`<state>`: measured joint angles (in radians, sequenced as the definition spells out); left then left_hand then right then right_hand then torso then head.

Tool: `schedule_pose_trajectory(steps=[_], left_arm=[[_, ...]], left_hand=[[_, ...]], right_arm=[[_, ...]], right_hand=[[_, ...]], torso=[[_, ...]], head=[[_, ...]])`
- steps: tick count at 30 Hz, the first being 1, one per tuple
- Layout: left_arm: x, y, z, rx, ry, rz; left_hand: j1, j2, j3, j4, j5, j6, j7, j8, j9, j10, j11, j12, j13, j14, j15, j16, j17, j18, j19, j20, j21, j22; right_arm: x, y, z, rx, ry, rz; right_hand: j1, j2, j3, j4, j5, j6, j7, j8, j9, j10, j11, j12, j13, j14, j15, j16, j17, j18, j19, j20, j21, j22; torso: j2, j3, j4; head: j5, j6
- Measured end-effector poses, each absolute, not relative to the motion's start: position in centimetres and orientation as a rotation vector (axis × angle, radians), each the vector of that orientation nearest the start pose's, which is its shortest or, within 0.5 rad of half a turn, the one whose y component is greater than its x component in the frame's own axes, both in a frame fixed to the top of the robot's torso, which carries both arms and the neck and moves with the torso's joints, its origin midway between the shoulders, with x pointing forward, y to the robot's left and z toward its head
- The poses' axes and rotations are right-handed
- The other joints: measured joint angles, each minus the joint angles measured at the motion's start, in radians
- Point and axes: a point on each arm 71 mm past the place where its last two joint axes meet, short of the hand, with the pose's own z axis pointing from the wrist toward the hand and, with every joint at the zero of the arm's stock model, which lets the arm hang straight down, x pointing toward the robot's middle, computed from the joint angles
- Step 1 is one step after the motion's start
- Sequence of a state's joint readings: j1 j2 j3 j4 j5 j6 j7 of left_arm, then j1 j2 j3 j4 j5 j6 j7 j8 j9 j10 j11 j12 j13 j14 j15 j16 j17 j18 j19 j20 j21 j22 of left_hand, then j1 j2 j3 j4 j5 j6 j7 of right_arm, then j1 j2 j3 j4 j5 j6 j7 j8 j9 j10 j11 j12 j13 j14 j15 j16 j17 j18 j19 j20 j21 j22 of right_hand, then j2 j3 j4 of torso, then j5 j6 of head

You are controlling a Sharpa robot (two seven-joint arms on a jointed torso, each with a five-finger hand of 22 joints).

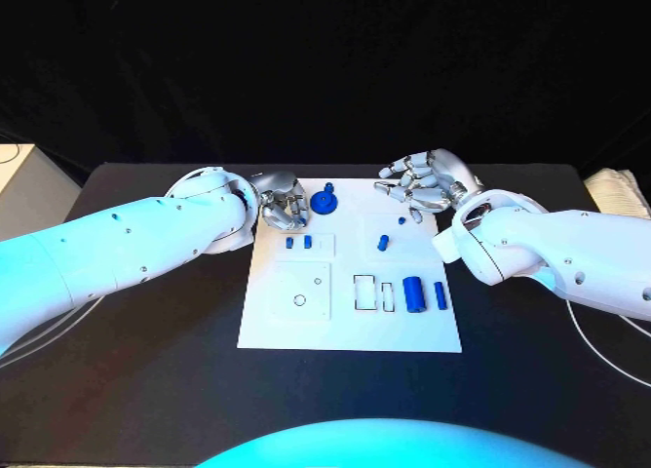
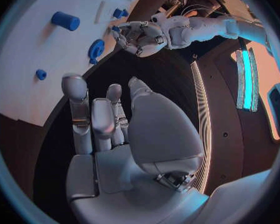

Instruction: Assemble the parts on the task board

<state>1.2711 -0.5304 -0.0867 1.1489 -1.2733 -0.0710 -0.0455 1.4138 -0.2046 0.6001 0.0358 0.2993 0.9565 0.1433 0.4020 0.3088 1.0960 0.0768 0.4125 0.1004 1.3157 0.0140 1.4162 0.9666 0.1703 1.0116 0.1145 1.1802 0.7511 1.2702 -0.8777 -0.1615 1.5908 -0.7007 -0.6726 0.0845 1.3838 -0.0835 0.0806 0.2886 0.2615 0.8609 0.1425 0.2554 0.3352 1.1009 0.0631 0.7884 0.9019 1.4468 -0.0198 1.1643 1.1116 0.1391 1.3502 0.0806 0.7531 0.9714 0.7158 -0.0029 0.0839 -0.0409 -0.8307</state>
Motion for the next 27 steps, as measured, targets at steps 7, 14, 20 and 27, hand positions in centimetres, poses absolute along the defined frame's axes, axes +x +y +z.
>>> schedule_pose_trajectory(steps=[7, 14, 20, 27], left_arm=[[54.8, 14.16, -19.83, 0.15, 1.896, -0.696], [54.7, 14.2, -19.98, 0.15, 1.898, -0.698], [54.64, 14.24, -20.09, 0.15, 1.901, -0.698], [54.59, 14.39, -20.3, 0.146, 1.906, -0.692]], left_hand=[[0.0, 0.0, -0.003, -0.003, -0.002, -0.004, 0.005, -0.012, 0.0, 0.0, 0.0, -0.011, 0.002, 0.001, -0.001, 0.0, 0.002, 0.0, 0.0, 0.0, 0.0, -0.007], [0.0, 0.0, -0.001, -0.01, -0.002, -0.035, 0.012, -0.043, -0.008, 0.0, 0.0, -0.023, 0.008, 0.001, -0.001, 0.0, -0.002, 0.0, 0.0, 0.0, -0.004, -0.012], [-0.009, -0.009, 0.004, -0.018, -0.002, -0.089, 0.02, -0.086, -0.021, 0.001, 0.006, -0.037, 0.017, -0.003, 0.002, 0.0, -0.002, 0.0, -0.003, 0.003, -0.004, -0.014], [-0.014, -0.014, 0.003, -0.02, -0.002, -0.127, 0.026, -0.112, -0.027, -0.002, 0.009, -0.044, 0.023, -0.006, 0.006, 0.0, -0.009, 0.0, -0.006, 0.006, -0.008, -0.022]], right_arm=[[47.64, -21.9, -17.9, 0.568, 1.498, 0.944], [47.66, -21.89, -17.91, 0.568, 1.498, 0.944], [47.72, -21.98, -17.92, 0.569, 1.498, 0.941], [47.82, -22.14, -17.95, 0.57, 1.496, 0.936]], right_hand=[[0.0, 0.0, 0.0, 0.0, 0.0, 0.0, 0.0, 0.0, 0.0, 0.0, 0.0, 0.0, 0.0, 0.0, 0.0, 0.0, 0.0, 0.0, 0.0, 0.0, 0.0, 0.0], [0.0, 0.0, 0.0, 0.0, 0.0, 0.0, 0.0, 0.0, 0.0, 0.0, 0.0, 0.0, 0.0, 0.0, 0.0, 0.0, 0.0, 0.0, 0.0, 0.0, 0.0, 0.0], [0.0, 0.0, 0.0, 0.0, 0.0, 0.0, 0.0, 0.0, 0.0, 0.001, 0.001, 0.0, 0.0, 0.0, 0.0, 0.0, 0.0, 0.0, 0.0, 0.0, 0.0, 0.0], [0.0, 0.0, 0.0, 0.0, 0.0, 0.0, 0.0, 0.0, 0.0, 0.001, 0.001, 0.0, 0.0, 0.0, 0.0, 0.0, 0.0, 0.0, 0.0, 0.0, 0.0, 0.0]], torso=[[0.0, -0.0002, 0.0016], [0.0, -0.0004, 0.0012], [0.0, -0.0004, 0.0011], [0.0, -0.0003, 0.0012]], head=[[-0.002, 0.0], [0.0, -0.002], [0.0, -0.003], [0.0, -0.003]])
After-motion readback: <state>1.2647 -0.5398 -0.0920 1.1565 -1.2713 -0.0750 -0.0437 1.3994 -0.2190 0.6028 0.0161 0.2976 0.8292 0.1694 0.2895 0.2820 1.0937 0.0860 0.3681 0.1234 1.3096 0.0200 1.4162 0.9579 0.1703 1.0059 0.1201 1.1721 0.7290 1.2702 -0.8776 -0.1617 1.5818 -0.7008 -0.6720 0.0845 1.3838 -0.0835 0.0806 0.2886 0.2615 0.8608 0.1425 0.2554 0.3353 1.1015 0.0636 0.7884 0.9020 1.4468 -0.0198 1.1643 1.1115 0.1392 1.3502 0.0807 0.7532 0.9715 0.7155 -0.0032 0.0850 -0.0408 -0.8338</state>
